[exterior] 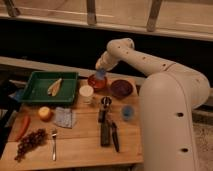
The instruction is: Wipe red bowl with sponge
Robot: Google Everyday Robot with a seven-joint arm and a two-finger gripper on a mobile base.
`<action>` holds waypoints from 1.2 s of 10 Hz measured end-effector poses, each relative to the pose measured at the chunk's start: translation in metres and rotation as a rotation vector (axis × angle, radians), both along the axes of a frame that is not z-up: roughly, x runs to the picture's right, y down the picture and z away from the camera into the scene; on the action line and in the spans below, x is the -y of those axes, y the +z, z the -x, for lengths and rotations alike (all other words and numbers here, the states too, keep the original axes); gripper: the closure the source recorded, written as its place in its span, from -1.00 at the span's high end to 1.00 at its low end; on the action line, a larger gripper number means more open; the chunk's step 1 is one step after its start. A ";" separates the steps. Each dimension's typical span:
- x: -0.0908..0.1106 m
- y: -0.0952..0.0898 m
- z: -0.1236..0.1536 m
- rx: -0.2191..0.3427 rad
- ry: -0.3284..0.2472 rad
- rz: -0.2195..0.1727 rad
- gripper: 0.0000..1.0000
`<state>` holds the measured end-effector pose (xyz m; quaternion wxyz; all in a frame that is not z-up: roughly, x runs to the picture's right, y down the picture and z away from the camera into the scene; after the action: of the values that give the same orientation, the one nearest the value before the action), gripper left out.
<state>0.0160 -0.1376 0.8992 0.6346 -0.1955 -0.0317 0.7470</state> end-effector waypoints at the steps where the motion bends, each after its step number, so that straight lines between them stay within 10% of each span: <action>1: -0.003 0.007 -0.007 -0.002 0.008 0.011 -1.00; 12: -0.004 0.016 -0.006 0.150 -0.084 -0.001 -1.00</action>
<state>0.0224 -0.1341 0.9154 0.6612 -0.2519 -0.0714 0.7031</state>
